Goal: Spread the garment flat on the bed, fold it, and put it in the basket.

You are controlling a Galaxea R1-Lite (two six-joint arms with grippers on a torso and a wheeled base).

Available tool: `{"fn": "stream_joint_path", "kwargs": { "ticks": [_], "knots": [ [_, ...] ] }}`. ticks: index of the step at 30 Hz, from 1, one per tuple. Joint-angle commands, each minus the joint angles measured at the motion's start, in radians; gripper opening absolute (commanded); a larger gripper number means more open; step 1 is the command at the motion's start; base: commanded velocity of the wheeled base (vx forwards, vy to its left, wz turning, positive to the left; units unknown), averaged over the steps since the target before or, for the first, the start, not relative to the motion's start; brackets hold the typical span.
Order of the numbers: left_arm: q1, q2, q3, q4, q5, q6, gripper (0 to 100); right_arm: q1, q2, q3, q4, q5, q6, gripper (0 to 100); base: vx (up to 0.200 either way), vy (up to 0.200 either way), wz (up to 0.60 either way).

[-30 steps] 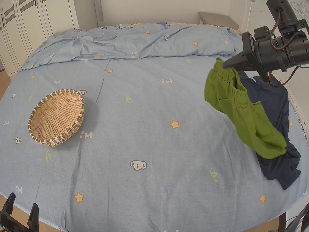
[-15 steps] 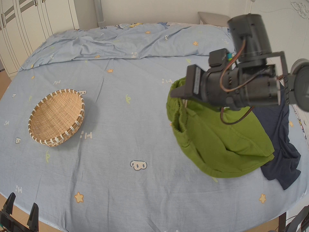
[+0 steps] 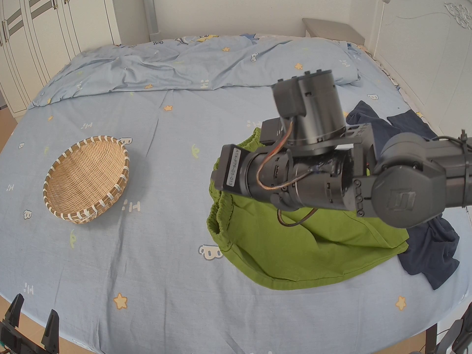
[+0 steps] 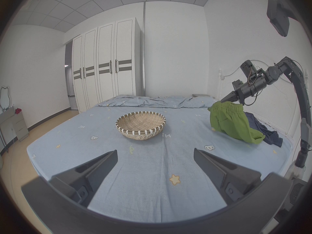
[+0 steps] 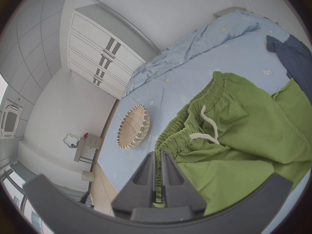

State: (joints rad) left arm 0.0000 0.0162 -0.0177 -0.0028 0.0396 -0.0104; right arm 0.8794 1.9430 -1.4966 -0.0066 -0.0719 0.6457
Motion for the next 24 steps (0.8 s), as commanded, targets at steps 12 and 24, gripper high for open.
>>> {"fn": "stream_joint_path", "kwargs": {
  "ticks": [12, 24],
  "knots": [
    [0.000, -0.016, 0.018, 0.000, 0.000, 0.000, 100, 0.000, 0.094, -0.017, 0.010, 0.009, -0.012, 100, 0.000, 0.000, 0.00],
    [0.000, -0.016, 0.018, 0.000, 0.000, 0.000, 100, -0.212, -0.145, 0.205, 0.004, 0.100, -0.011, 100, 0.000, 0.000, 0.00]
  ]
}}
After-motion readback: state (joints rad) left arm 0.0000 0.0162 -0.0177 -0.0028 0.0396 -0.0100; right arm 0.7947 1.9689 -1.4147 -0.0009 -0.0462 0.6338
